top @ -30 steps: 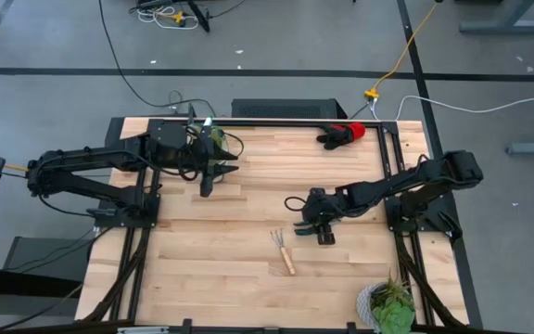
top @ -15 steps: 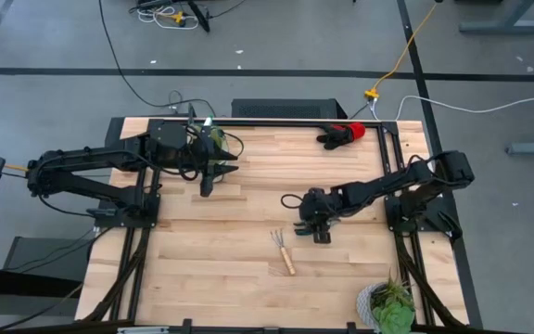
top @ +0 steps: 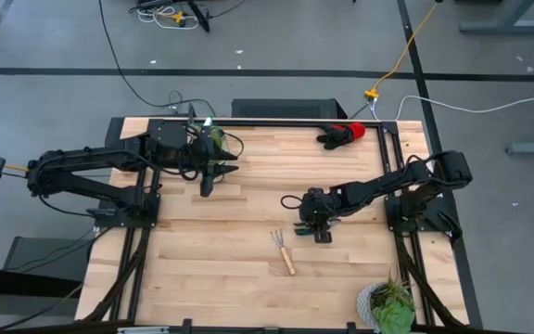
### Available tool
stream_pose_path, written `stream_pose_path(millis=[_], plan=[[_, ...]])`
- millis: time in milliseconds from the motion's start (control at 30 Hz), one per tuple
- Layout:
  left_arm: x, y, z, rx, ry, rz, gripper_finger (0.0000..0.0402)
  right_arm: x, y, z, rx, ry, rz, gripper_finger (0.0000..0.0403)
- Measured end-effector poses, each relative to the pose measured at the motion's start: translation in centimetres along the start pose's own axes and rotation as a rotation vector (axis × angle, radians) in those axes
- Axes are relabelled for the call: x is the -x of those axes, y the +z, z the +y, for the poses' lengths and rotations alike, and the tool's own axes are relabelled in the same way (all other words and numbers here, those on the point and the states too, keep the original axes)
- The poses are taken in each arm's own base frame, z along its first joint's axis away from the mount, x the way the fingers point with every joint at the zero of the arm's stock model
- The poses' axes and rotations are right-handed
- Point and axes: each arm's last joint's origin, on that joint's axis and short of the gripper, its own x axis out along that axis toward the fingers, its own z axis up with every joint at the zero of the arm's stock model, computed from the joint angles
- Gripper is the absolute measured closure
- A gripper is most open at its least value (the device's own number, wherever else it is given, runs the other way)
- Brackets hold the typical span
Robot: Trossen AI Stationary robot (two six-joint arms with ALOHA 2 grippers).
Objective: Pick & Place Garden tools in Gardening bag
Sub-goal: Put the dark green shears into the gardening bag
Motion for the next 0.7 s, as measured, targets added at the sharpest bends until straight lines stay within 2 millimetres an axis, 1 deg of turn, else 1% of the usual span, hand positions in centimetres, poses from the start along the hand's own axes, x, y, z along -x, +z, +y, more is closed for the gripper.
stream_pose_path(millis=[167, 700], plan=[[0.00, 0.00, 0.00, 0.000, 0.000, 0.000, 0.0268, -0.71, -0.20, -0.02, 0.000, 0.002, 0.025, 0.0252], [0.00, 0.00, 0.00, 0.001, 0.000, 0.000, 0.0268, -1.11, -0.23, -0.06, 0.007, -0.005, 0.038, 0.0253]])
